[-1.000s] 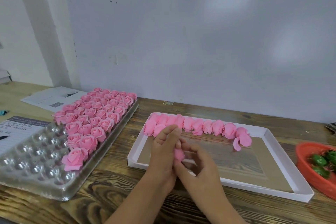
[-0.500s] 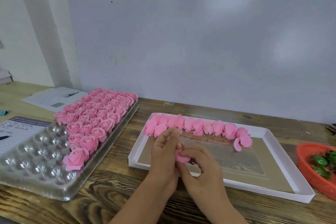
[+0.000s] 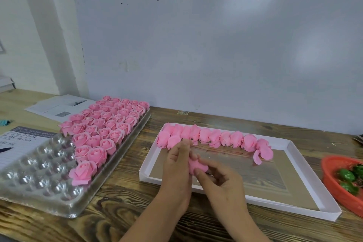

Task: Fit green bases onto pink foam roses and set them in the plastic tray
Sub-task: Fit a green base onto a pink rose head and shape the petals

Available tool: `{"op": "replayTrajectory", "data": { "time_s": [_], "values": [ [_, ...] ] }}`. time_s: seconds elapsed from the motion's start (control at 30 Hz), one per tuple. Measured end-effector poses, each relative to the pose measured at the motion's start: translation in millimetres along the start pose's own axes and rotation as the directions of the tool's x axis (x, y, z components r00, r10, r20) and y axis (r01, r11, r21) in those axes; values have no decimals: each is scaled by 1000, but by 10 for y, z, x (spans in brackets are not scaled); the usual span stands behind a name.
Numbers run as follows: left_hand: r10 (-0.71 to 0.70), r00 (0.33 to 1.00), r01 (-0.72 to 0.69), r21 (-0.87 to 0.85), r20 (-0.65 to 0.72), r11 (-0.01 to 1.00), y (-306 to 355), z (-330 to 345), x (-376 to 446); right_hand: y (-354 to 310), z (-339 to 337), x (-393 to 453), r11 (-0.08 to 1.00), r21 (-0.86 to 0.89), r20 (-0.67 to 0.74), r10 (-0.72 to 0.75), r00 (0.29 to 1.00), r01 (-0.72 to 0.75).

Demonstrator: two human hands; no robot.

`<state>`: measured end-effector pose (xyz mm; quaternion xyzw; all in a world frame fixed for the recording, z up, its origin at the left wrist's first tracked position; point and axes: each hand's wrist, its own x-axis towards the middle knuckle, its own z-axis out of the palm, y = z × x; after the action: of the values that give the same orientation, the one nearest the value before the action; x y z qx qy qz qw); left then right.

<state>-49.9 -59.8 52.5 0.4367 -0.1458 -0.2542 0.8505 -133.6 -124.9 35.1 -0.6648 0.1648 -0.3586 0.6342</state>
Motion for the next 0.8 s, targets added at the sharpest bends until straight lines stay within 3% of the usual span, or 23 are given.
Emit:
{"op": "replayTrajectory", "data": {
  "time_s": [0.17, 0.23, 0.37, 0.47, 0.8],
  "values": [
    [-3, 927, -118, 299, 376, 947, 248, -275, -22, -63, -100, 77, 987, 106, 19, 120, 993, -121],
    [-55, 891, -166, 437, 451, 884, 357, -372, -5, -76, -126, 83, 967, 170, 70, 180, 981, -189],
    [-66, 880, -255, 585, 470, 770, 460, -458, 73, -97, -139, 82, 951, 197, 99, 222, 970, -238],
    [-66, 871, -312, 650, 487, 693, 476, -446, 97, -111, -148, 82, 970, 123, 95, 197, 976, -208],
    [-31, 906, -225, 541, 423, 810, 339, -369, 94, -190, -252, 127, 995, -5, 107, 101, 989, -101]
  ]
}}
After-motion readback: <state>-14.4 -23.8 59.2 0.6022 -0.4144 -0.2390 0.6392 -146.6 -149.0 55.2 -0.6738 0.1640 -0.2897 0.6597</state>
